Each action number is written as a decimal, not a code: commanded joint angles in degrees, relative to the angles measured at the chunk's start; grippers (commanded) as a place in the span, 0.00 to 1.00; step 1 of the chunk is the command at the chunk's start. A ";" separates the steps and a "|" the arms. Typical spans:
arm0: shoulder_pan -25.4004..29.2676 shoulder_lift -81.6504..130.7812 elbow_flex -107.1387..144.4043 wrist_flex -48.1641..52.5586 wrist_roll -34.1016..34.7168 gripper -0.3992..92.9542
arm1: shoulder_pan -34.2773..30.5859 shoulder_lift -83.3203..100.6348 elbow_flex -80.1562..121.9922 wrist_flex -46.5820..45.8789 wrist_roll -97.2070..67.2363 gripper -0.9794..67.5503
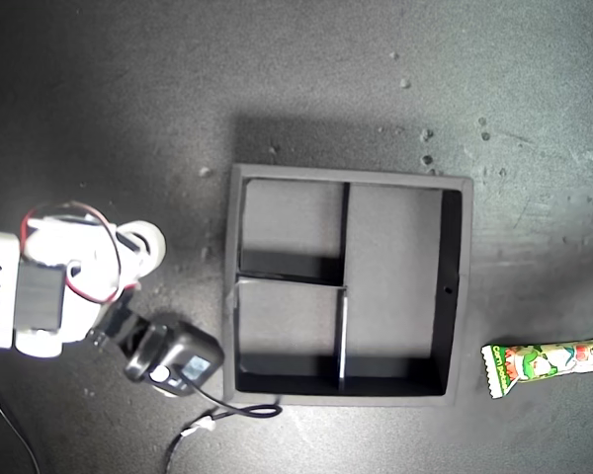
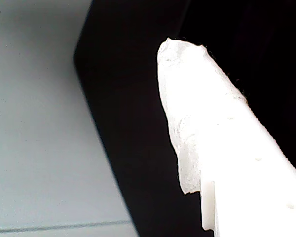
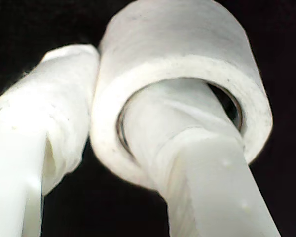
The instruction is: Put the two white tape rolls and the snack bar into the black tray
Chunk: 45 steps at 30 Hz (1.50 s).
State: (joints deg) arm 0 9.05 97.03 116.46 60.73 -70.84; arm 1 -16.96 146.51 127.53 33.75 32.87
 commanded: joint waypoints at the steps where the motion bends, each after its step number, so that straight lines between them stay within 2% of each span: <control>1: -0.70 5.98 0.09 1.58 1.85 0.00 | -1.23 -12.48 -16.52 5.98 1.14 0.39; 4: -1.67 12.74 -0.53 4.13 3.52 0.00 | -3.43 -17.67 -18.63 10.20 16.61 0.37; 10: -4.75 21.62 -6.86 11.25 7.65 0.00 | -9.05 -16.70 -4.75 15.21 55.99 0.37; 17: -2.72 17.67 -22.15 15.91 9.67 0.00 | -18.72 -16.52 5.45 10.02 80.51 0.38; 22: 2.37 0.79 -46.93 24.08 11.07 0.00 | -22.85 -16.96 12.48 2.99 86.66 0.37; 27: 7.21 -27.77 -91.05 43.68 11.07 0.00 | -25.31 -17.31 17.75 -4.57 88.68 0.36; 32: 9.49 -36.30 -98.61 44.21 9.49 0.00 | -25.66 -17.40 23.12 -9.23 87.63 0.32; 42: 13.10 -49.04 -109.16 44.21 7.21 0.00 | -25.14 -17.49 29.44 -14.41 83.23 0.33; 43: 13.27 -50.19 -110.30 44.21 7.12 0.00 | -25.22 -17.49 29.88 -14.94 83.41 0.31; 45: 13.71 -51.94 -111.53 44.21 6.77 0.00 | -25.31 -17.49 30.32 -15.21 83.94 0.14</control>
State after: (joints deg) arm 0 22.24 45.35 8.88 103.97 -62.93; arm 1 -42.54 128.94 157.76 20.04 121.38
